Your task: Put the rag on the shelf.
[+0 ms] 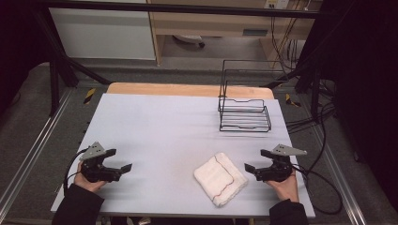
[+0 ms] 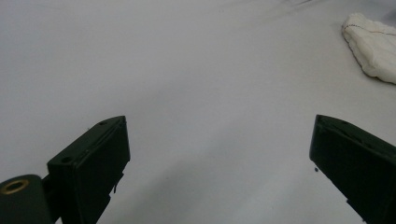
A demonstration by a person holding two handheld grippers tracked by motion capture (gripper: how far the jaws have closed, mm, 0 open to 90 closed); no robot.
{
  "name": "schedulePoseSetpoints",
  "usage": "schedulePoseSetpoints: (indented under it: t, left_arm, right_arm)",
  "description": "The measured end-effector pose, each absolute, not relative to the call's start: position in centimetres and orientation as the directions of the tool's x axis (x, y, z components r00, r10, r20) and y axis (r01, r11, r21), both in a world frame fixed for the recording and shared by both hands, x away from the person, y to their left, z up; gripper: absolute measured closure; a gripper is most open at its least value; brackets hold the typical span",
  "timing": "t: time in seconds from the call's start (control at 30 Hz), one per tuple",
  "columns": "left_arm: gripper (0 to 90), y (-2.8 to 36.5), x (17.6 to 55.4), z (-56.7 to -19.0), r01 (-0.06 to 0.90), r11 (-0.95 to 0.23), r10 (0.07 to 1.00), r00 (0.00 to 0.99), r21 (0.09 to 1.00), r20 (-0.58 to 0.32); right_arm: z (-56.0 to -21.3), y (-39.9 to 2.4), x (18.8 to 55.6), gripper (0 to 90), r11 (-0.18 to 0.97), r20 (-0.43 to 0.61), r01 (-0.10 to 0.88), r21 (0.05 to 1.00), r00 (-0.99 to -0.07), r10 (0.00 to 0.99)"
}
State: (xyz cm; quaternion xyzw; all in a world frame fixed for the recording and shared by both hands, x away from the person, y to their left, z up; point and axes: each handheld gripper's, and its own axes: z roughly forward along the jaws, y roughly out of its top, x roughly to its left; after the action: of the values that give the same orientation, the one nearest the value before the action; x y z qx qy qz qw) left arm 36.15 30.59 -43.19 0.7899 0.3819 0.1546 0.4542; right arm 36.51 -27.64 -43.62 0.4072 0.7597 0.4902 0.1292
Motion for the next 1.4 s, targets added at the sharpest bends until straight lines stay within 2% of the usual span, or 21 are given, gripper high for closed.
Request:
schedulePoseSetpoints:
  t: [0.83,1.4]
  left_arm:
    - [5.1,29.1,36.2,-43.3,0.478,-0.301,0.75,0.653,0.825,-0.104]
    - [5.3,26.6,36.2,-43.1,0.474,-0.319,0.748,0.657,0.821,-0.089]
  right_arm:
    - [-43.9,-27.5,36.5,0.4,0.2,0.195,0.496,0.845,-0.634,0.749]
    - [-43.9,-27.4,36.5,0.3,0.202,0.193,0.498,0.843,-0.631,0.751]
